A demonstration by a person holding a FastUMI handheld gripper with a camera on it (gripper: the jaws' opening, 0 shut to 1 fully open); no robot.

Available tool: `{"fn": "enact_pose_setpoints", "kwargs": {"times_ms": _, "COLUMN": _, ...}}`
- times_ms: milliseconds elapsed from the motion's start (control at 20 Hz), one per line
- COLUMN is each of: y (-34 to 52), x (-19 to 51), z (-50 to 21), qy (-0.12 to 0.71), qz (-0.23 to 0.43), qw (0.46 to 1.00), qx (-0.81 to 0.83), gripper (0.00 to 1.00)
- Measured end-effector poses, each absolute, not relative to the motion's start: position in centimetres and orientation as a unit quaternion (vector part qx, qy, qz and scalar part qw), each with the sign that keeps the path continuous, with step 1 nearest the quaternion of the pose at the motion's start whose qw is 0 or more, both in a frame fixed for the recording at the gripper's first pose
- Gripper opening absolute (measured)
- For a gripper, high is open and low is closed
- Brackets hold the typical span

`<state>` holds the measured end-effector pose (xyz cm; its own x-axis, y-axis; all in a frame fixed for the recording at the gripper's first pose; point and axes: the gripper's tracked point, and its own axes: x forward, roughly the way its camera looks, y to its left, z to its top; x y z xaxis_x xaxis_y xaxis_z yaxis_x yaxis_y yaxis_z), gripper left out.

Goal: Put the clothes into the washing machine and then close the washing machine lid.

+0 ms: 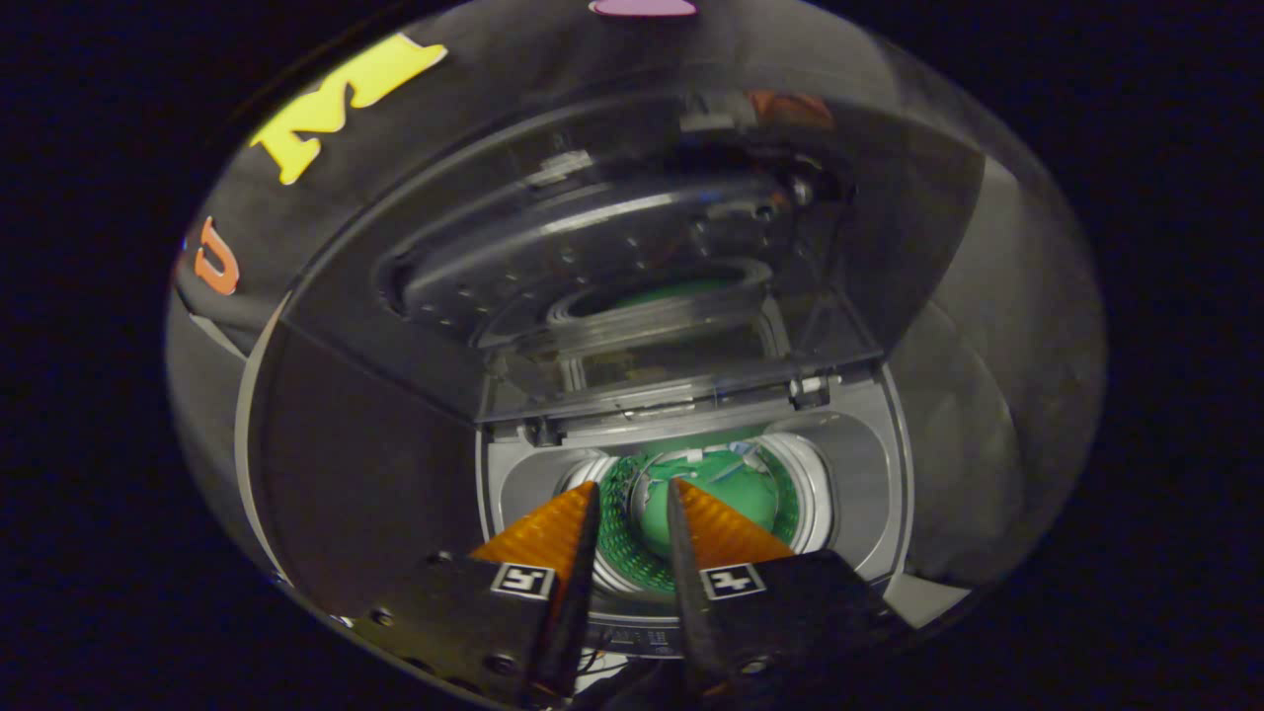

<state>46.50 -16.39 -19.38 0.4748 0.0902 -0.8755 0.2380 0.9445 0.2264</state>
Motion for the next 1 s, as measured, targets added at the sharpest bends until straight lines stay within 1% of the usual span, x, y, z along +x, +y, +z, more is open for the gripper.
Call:
{"fn": "enact_pose_setpoints", "kwargs": {"times_ms": 50, "y": -16.4, "x": 47.1, "z": -18.6, "qy": 0.505, "qz": -0.04, "qw": 0.849, "qx": 0.15, "gripper": 0.53}}
{"fn": "enact_pose_setpoints", "kwargs": {"times_ms": 100, "y": -16.1, "x": 47.2, "z": -17.8, "qy": 0.499, "qz": -0.038, "qw": 0.854, "qx": 0.139, "gripper": 0.56}}
{"fn": "enact_pose_setpoints", "kwargs": {"times_ms": 150, "y": -16.0, "x": 47.7, "z": -16.9, "qy": 0.492, "qz": -0.034, "qw": 0.86, "qx": 0.128, "gripper": 0.64}}
{"fn": "enact_pose_setpoints", "kwargs": {"times_ms": 350, "y": -14.6, "x": 47.8, "z": -10.9, "qy": 0.458, "qz": 0.003, "qw": 0.884, "qx": 0.096, "gripper": 0.65}}
{"fn": "enact_pose_setpoints", "kwargs": {"times_ms": 600, "y": -13.7, "x": 52.6, "z": -2.7, "qy": 0.382, "qz": 0.043, "qw": 0.919, "qx": 0.084, "gripper": 0.65}}
{"fn": "enact_pose_setpoints", "kwargs": {"times_ms": 650, "y": -13.7, "x": 53.7, "z": -1.6, "qy": 0.367, "qz": 0.053, "qw": 0.925, "qx": 0.078, "gripper": 0.67}}
{"fn": "enact_pose_setpoints", "kwargs": {"times_ms": 750, "y": -14.2, "x": 56.3, "z": -0.6, "qy": 0.344, "qz": 0.05, "qw": 0.936, "qx": 0.06, "gripper": 0.86}}
{"fn": "enact_pose_setpoints", "kwargs": {"times_ms": 850, "y": -14.6, "x": 58.7, "z": 0.0, "qy": 0.33, "qz": 0.04, "qw": 0.942, "qx": 0.043, "gripper": 0.9}}
{"fn": "enact_pose_setpoints", "kwargs": {"times_ms": 1000, "y": -14.9, "x": 61.2, "z": -1.2, "qy": 0.352, "qz": 0.014, "qw": 0.935, "qx": 0.045, "gripper": 0.9}}
